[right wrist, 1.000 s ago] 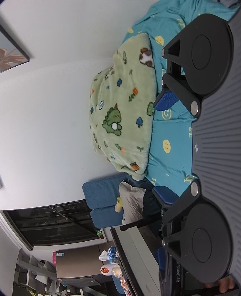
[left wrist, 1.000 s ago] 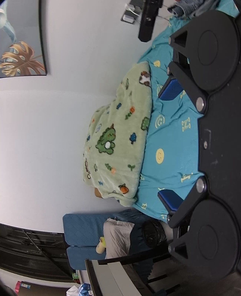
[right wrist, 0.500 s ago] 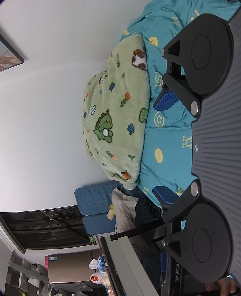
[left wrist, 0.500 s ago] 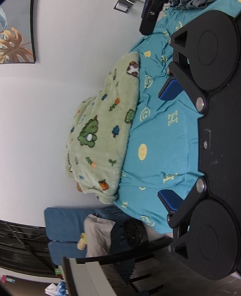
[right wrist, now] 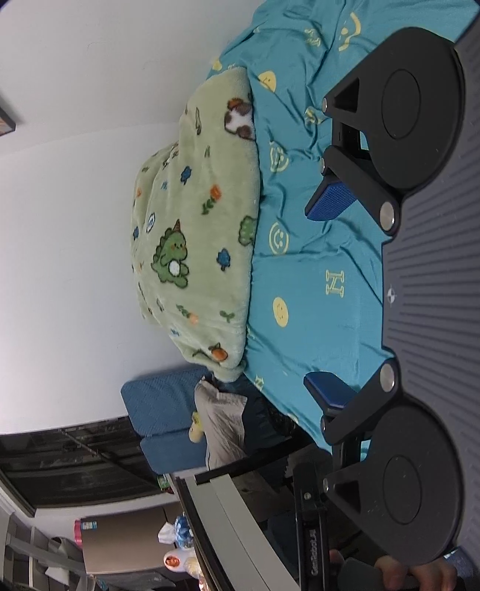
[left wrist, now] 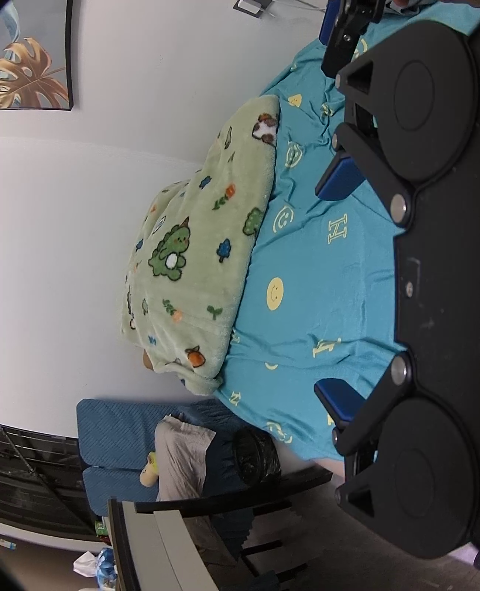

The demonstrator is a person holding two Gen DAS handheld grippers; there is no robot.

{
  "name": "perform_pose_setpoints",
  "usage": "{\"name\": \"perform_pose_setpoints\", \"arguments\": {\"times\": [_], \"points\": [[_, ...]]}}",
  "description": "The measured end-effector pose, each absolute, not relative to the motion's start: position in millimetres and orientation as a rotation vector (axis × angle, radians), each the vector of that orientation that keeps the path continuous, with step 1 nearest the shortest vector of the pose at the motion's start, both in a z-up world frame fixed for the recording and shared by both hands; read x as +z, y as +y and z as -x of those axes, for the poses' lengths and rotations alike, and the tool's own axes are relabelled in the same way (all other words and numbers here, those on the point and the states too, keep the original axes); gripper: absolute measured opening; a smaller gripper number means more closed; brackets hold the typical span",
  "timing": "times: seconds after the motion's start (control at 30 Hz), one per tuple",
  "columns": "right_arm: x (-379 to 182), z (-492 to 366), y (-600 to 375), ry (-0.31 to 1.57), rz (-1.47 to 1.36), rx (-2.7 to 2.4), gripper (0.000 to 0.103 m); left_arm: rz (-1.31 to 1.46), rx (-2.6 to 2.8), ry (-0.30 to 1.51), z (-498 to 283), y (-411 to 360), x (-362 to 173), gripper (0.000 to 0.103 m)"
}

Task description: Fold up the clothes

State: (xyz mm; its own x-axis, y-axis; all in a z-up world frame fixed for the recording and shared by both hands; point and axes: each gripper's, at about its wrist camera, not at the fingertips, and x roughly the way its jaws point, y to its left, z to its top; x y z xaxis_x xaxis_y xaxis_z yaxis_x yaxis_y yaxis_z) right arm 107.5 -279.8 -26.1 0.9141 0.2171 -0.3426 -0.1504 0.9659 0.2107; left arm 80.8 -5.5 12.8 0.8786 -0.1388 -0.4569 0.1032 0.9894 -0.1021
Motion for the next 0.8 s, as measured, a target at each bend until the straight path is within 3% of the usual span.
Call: {"name": "perform_pose_setpoints", "arguments": {"times": [0.8], "points": [[-31.2,-108.7,-278.6,0.385,-0.176,0.162,0.092,0.062,-0.12,0.48,-79.3,-6.8,11.4,0.102]]}}
